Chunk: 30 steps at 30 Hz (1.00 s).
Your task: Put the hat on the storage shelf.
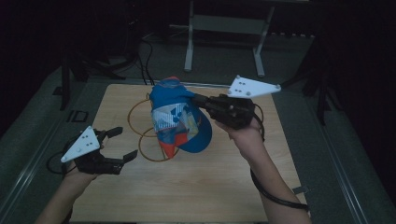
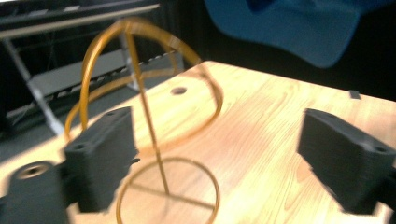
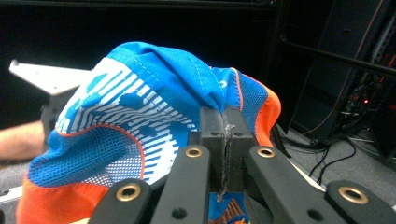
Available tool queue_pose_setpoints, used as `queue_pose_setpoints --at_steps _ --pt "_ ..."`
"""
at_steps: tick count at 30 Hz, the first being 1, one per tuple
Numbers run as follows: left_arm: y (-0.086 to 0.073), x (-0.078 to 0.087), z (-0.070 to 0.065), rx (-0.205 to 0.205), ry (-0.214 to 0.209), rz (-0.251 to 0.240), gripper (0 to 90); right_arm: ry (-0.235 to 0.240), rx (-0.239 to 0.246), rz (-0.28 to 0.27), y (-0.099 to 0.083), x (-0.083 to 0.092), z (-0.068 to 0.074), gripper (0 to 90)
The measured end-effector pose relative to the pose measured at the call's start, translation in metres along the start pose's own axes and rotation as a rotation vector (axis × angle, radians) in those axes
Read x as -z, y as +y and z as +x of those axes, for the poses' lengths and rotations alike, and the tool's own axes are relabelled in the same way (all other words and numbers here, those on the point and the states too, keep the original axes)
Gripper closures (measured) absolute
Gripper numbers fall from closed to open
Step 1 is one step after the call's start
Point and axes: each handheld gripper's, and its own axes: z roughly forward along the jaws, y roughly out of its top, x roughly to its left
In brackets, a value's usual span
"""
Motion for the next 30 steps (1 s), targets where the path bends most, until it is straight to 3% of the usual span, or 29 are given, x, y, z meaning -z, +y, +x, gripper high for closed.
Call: queue_pose_setpoints --at_steps 6,15,18,25,30 --pt "-0.042 -0.007 -0.008 0.03 0.108 0.023 3.0 0.013 -0.024 0.026 0.008 -0.033 -0.009 89.4" --pt "-0.1 -0.02 -0.019 0.097 0.125 0.074 5.6 0.02 -0.066 0.081 0.01 -0.083 -0.017 89.4" --pt "-0.108 -0.021 -0.022 0.104 0.136 0.09 5.6 0.025 -0.065 0.108 0.01 -0.1 -0.015 89.4" --pt "-0.116 -0.019 -0.019 0.136 0.16 0.07 5.6 0.054 -0.079 0.158 0.006 -0.134 -0.009 89.4" --pt "-0.12 -0.019 -0.017 0.162 0.155 0.073 5.6 0.052 -0.091 0.192 -0.001 -0.151 -0.011 89.3"
